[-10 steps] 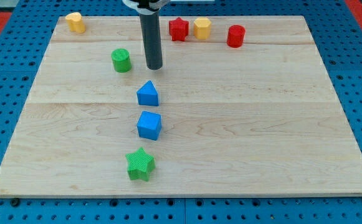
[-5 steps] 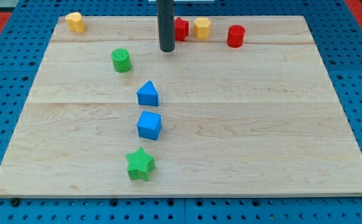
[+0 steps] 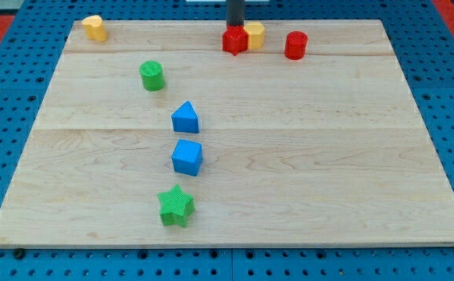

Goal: Move the red star and yellow hexagon in between the red circle and green circle

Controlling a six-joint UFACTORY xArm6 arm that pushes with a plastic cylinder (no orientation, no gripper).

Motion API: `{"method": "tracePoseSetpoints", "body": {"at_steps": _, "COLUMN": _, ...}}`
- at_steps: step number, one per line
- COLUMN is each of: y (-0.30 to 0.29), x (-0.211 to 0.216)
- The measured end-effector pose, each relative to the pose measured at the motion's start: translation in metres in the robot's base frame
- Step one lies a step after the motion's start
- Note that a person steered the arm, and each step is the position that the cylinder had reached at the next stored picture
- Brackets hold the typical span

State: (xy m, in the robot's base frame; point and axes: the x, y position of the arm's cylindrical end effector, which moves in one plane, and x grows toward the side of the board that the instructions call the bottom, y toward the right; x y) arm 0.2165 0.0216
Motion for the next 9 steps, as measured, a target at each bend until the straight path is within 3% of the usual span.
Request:
{"method": "tracePoseSetpoints", "body": {"at_steps": 2, "y": -0.001, "x": 0.064}}
{"method": "tracePoseSetpoints", "body": {"at_steps": 3, "y": 0.004, "x": 0.067}}
{"method": "tracePoseSetpoints", "body": {"at_steps": 4, "y": 0.021, "x": 0.01}}
{"method": "tracePoseSetpoints", "body": {"at_steps": 5, "y": -0.02, "x": 0.003}}
{"method": "tracePoseSetpoints", "body": {"at_steps": 6, "y": 0.045, "x": -0.022}}
{"method": "tracePoseSetpoints", "body": {"at_steps": 7, "y": 0.086, "x": -0.014}}
{"method": "tracePoseSetpoints", "body": {"at_steps": 8, "y": 0.045, "x": 0.018}}
{"method": "tracePoseSetpoints", "body": {"at_steps": 9, "y": 0.048, "x": 0.026}}
